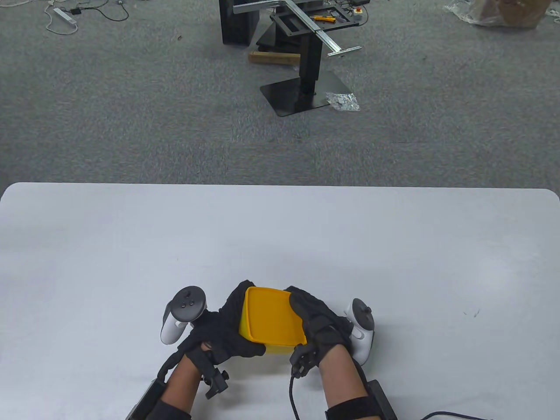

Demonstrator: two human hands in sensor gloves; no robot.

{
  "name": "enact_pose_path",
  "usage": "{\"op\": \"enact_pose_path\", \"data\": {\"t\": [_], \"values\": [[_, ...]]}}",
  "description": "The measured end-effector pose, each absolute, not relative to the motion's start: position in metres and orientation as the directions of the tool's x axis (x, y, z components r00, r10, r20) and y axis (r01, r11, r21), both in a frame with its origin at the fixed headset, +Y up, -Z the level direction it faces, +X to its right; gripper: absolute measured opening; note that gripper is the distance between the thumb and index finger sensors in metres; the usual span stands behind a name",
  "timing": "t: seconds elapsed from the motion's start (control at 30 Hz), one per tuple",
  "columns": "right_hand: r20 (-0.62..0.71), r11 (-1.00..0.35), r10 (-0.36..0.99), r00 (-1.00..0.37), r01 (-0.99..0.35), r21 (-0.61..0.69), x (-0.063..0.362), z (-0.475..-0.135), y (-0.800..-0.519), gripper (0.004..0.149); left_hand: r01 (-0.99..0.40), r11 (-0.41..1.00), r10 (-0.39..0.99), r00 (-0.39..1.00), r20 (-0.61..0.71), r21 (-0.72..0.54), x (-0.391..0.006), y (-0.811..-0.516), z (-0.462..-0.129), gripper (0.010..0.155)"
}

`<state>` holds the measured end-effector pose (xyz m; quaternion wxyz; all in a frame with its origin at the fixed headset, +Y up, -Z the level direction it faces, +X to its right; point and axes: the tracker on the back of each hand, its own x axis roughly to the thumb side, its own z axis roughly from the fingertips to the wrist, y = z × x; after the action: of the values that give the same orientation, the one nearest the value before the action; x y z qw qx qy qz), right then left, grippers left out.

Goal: Remove lid from plastic food container

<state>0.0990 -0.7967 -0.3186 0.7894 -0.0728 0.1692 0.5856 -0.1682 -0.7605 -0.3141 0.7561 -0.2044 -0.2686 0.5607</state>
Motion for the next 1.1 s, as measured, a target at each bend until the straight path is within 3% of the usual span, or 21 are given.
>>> {"op": "enact_pose_path", "data": {"t": [0.17, 0.33, 0.5, 0.6, 0.7, 0.73, 0.77, 0.9, 0.97, 1.03, 1.07, 1.1], "values": [[-0.308, 0.196, 0.937, 0.164, -0.978, 0.076, 0.098, -0.318, -0.789, 0.048, -0.746, 0.293, 0.956, 0.232, 0.18, -0.598, -0.173, -0.761, -0.316, 0.144], [-0.181, 0.089, 0.98, 0.079, -0.995, 0.052, 0.097, -0.32, -0.78, 0.047, -0.76, 0.267, 0.964, 0.216, 0.158, -0.592, -0.177, -0.763, -0.317, 0.143], [-0.116, 0.106, 0.988, 0.099, -0.993, 0.052, 0.1, -0.32, -0.77, 0.047, -0.755, 0.259, 0.966, 0.203, 0.16, -0.602, -0.176, -0.763, -0.318, 0.143], [-0.035, 0.086, 0.996, 0.084, -0.995, 0.053, 0.106, -0.316, -0.742, 0.046, -0.761, 0.206, 0.977, 0.131, 0.165, -0.615, -0.17, -0.757, -0.316, 0.143], [0.151, 0.116, 0.982, 0.113, -0.993, -0.017, 0.116, -0.306, -0.712, 0.047, -0.754, 0.254, 0.967, 0.19, 0.169, -0.606, -0.172, -0.76, -0.316, 0.143], [0.179, -0.002, 0.984, -0.008, -1.0, -0.03, 0.121, -0.301, -0.701, 0.047, -0.758, 0.258, 0.966, 0.202, 0.159, -0.599, -0.174, -0.763, -0.317, 0.142], [0.222, -0.025, 0.974, -0.036, -0.998, -0.052, 0.125, -0.299, -0.695, 0.047, -0.761, 0.241, 0.97, 0.187, 0.153, -0.603, -0.174, -0.764, -0.317, 0.143], [0.322, -0.007, 0.944, -0.075, -0.978, -0.207, 0.157, -0.287, -0.667, 0.047, -0.787, 0.235, 0.972, 0.182, 0.15, -0.57, -0.186, -0.762, -0.32, 0.143], [0.316, -0.228, 0.889, -0.333, -0.918, -0.325, 0.177, -0.286, -0.653, 0.047, -0.808, 0.228, 0.973, 0.182, 0.139, -0.543, -0.195, -0.764, -0.322, 0.143], [0.192, -0.554, 0.71, -0.677, -0.706, -0.441, 0.191, -0.29, -0.647, 0.047, -0.822, 0.226, 0.974, 0.181, 0.136, -0.523, -0.202, -0.764, -0.323, 0.143], [0.095, -0.723, 0.531, -0.842, -0.508, -0.469, 0.197, -0.296, -0.651, 0.047, -0.828, 0.225, 0.974, 0.181, 0.135, -0.513, -0.205, -0.764, -0.324, 0.142], [0.059, -0.784, 0.436, -0.898, -0.412, -0.464, 0.2, -0.3, -0.654, 0.047, -0.831, 0.225, 0.974, 0.181, 0.134, -0.509, -0.206, -0.763, -0.324, 0.143]]}}
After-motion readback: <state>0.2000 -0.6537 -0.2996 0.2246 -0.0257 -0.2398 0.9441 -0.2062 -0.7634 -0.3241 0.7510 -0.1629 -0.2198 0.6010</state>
